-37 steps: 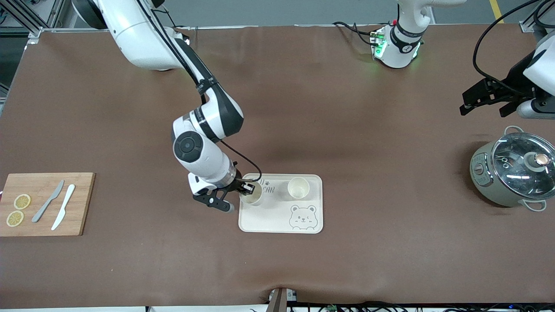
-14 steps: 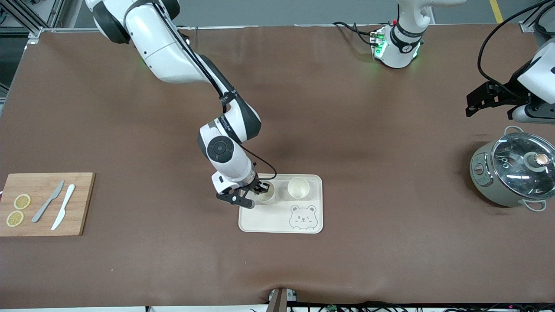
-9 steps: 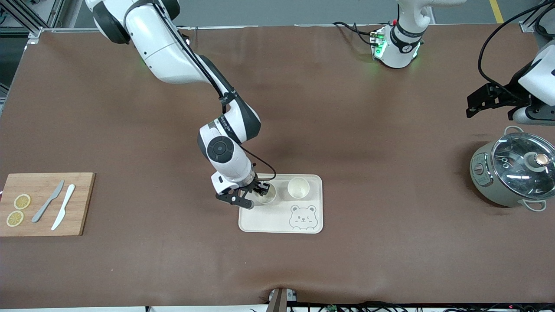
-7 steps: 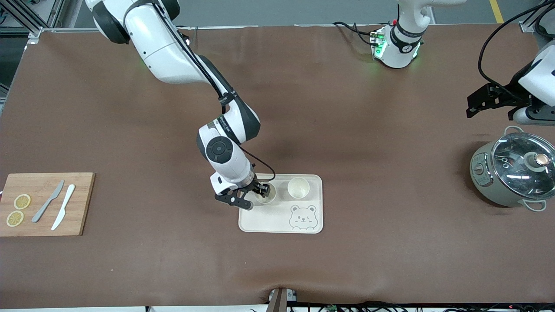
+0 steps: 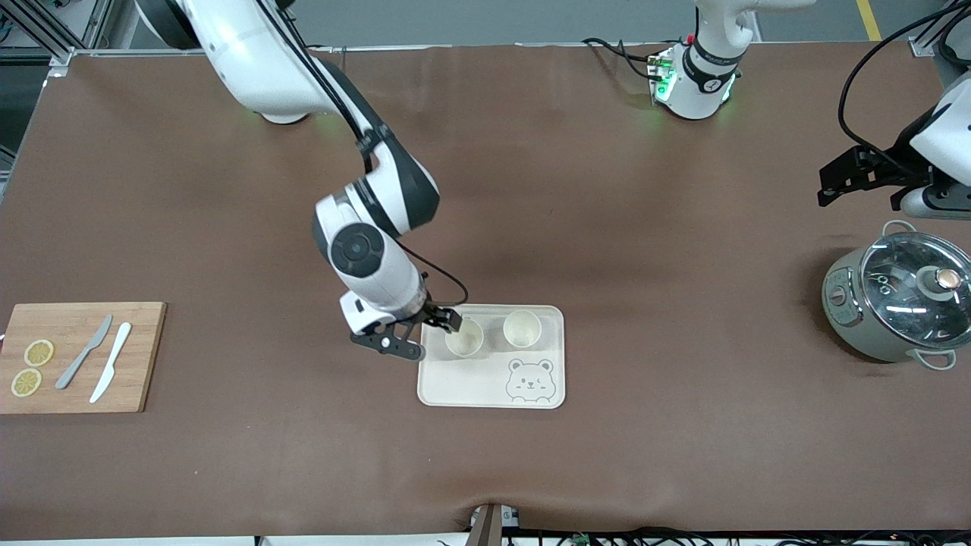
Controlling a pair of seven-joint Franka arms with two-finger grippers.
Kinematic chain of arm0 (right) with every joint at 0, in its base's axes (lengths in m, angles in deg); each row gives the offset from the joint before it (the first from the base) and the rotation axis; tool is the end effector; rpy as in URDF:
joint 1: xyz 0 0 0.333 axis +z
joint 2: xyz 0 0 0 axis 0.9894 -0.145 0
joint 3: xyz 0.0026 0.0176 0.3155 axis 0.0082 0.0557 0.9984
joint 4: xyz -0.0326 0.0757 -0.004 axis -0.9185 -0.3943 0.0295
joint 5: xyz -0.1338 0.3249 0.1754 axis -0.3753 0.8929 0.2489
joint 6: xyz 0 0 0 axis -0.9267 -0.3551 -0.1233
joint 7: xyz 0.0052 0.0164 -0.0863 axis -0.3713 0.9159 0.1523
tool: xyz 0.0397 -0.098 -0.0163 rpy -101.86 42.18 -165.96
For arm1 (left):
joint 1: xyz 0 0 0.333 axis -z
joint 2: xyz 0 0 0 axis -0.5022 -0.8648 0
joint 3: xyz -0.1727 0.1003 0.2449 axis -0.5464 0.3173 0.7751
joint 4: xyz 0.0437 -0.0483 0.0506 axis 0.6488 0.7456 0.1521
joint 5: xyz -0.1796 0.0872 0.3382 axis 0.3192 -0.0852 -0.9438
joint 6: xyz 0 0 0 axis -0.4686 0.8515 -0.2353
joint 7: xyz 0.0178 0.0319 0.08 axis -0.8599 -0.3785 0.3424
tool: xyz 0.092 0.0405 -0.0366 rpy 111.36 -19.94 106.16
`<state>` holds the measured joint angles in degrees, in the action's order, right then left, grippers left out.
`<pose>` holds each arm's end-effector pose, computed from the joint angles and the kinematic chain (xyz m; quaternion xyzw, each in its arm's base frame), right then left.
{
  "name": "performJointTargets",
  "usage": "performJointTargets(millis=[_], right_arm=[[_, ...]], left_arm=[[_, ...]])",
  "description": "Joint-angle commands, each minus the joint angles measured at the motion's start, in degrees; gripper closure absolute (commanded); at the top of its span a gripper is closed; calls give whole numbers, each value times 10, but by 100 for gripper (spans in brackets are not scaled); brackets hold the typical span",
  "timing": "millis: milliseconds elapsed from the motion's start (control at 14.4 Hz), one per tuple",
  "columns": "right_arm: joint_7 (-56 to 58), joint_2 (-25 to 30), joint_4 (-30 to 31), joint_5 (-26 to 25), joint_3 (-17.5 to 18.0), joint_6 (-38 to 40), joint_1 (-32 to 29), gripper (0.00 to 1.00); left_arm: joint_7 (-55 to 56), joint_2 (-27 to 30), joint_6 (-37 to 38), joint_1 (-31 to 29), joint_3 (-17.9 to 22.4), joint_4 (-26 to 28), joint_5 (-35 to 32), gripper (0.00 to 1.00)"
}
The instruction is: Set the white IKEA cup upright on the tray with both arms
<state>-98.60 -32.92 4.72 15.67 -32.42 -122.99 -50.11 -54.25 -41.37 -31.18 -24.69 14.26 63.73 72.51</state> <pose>0.6252 0.3816 0.3596 -0.9884 0.1404 0.0043 0.0571 0.5588 -0.0496 0.6408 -0.9990 0.0449 0.0021 0.0030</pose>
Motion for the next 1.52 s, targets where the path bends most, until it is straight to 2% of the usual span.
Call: performJointTargets(millis=[0,208,277,415,485,692,831,1038,1315,1454], right_arm=[[44,161,132,-3,7,59,-17,0],[111,333,271,-3,6,88,-43,0],[151,384,300,-3,6,114,-59,0],[207,447,315,-9,5,179,-95,0],[230,462,315,-18,5,197,-124,0],[361,477,312,-51,5,207,-212,0],[440,474,279,-52,6,232,-269,0],[451,469,224,-67,6,292,-332,0],[445,456,173,-60,6,290,-359,0],[446,449,168,-68,6,298,-359,0]], left_arm=[[-8,1,6,0,2,-5,-10,0],[-9,0,5,-1,2,-5,-11,0],[-8,1,5,-1,2,-6,-11,0],[-8,0,5,-1,3,-6,-11,0],[-8,0,4,0,2,-5,-11,0],[-8,0,3,0,2,-6,-11,0],[-8,-1,3,0,2,-5,-10,0],[-8,-1,3,0,2,-5,-9,0],[-8,-1,3,-1,2,-4,-9,0],[-8,-1,3,-1,2,-4,-9,0]])
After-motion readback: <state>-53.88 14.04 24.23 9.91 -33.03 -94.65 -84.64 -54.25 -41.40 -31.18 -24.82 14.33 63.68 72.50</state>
